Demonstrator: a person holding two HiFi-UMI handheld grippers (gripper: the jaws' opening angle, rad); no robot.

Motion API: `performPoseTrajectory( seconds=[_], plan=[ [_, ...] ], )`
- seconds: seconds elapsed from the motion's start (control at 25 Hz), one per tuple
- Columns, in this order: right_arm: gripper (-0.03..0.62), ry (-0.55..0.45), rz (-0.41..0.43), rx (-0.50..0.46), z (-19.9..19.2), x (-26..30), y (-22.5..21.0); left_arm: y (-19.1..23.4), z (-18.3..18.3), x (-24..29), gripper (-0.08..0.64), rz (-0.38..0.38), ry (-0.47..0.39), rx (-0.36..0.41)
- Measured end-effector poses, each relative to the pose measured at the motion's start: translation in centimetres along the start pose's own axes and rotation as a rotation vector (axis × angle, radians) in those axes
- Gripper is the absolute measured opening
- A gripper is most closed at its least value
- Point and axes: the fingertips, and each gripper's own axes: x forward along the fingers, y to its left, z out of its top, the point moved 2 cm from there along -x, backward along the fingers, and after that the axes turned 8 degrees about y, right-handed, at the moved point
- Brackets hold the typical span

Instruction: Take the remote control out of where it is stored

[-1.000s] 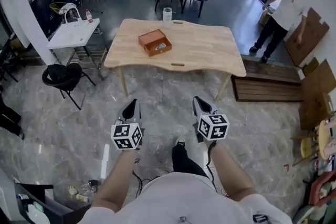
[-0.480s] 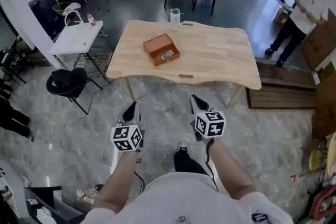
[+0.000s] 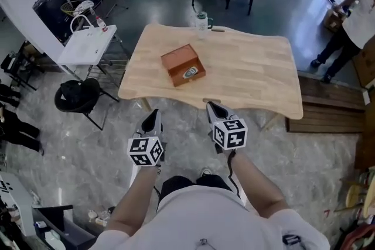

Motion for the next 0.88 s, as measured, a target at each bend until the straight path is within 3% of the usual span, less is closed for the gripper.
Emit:
performPoseTrajectory(
  seconds=[0.36, 0.88],
  plan=[
    [0.026, 0.031, 0.003, 0.016, 4.0, 8.6, -4.0, 4.4, 2.5, 8.8, 0.002, -0.001, 0.03, -0.004],
    [0.026, 0.051, -0.126, 0.072, 13.0, 24.1, -10.9, 12.1, 9.1, 29.1, 0.001, -0.179, 0.092, 0.05]
  ],
)
